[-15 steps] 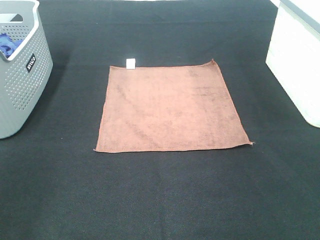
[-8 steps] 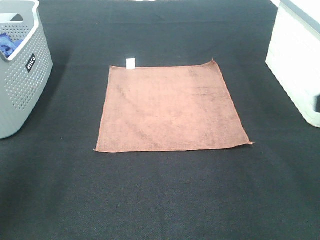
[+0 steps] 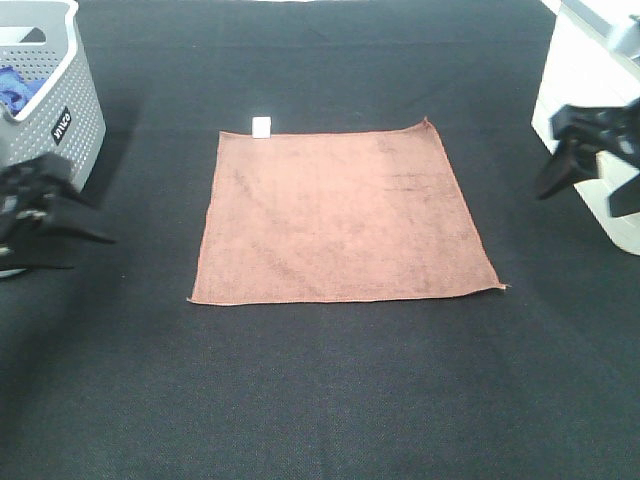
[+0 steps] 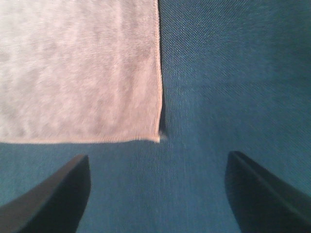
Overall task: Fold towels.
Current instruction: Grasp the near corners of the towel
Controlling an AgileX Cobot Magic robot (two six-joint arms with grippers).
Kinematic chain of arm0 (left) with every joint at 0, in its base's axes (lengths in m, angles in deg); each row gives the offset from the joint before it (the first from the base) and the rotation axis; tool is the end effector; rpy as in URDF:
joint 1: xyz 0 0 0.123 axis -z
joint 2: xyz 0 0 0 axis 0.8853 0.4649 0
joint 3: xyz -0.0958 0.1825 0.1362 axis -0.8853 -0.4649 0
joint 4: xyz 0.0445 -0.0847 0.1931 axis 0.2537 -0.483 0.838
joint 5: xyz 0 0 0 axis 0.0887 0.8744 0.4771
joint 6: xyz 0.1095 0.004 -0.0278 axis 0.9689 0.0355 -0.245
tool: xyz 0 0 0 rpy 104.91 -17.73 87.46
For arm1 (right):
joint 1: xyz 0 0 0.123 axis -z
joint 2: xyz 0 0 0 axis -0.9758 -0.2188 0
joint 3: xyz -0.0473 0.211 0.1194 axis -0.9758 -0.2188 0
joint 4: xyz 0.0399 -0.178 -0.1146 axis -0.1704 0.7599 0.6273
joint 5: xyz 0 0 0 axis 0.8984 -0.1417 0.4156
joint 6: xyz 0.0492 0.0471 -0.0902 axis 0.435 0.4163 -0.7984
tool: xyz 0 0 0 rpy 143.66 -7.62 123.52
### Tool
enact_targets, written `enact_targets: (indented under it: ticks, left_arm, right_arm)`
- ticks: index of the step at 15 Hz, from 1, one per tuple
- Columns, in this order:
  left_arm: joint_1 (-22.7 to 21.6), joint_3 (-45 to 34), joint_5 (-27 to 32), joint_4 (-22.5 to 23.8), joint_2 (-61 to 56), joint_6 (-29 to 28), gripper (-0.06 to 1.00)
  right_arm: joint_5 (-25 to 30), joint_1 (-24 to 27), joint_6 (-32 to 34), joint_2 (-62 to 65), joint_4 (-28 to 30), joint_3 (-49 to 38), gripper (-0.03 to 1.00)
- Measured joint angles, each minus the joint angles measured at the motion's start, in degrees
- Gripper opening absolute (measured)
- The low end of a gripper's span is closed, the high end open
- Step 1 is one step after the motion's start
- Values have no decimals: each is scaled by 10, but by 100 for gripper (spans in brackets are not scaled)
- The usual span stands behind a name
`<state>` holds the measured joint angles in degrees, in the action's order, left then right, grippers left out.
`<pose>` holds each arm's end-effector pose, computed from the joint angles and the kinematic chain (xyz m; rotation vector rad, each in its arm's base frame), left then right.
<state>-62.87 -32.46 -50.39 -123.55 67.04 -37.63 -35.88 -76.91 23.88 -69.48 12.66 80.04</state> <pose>0.2638 -0.0595 0.1559 -0.1723 2.6172 -0.8590 0.2818 0.0218 0.1874 0.0832 2.7114 0.3166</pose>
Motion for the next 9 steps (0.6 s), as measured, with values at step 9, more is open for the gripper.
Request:
enact_targets:
  ticks: [9]
  left_arm:
    - [76, 125, -30, -9, 204, -15, 59]
  right_arm:
    - [37, 0, -142, -231, -129, 108, 73]
